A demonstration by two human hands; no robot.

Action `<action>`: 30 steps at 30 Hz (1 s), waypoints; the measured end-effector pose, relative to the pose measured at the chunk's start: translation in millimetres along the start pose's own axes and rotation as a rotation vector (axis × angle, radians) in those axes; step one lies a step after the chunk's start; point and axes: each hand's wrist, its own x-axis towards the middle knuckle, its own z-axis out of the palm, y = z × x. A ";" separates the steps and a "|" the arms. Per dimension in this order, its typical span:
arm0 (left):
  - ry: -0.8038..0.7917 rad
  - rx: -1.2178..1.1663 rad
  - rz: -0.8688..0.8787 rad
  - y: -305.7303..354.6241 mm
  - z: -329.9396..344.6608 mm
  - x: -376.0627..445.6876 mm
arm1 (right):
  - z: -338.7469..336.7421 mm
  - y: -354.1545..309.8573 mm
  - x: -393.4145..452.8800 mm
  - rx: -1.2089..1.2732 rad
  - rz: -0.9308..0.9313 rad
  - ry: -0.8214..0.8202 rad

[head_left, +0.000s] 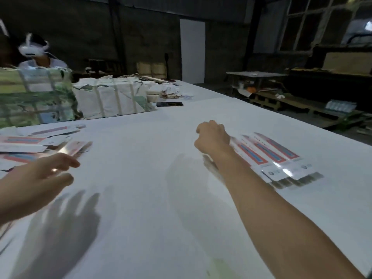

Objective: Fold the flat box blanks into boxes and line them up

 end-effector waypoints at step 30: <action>0.014 0.837 -0.039 23.0 -18.1 -49.9 | 24.7 -141.5 -104.2 0.438 -0.789 -0.111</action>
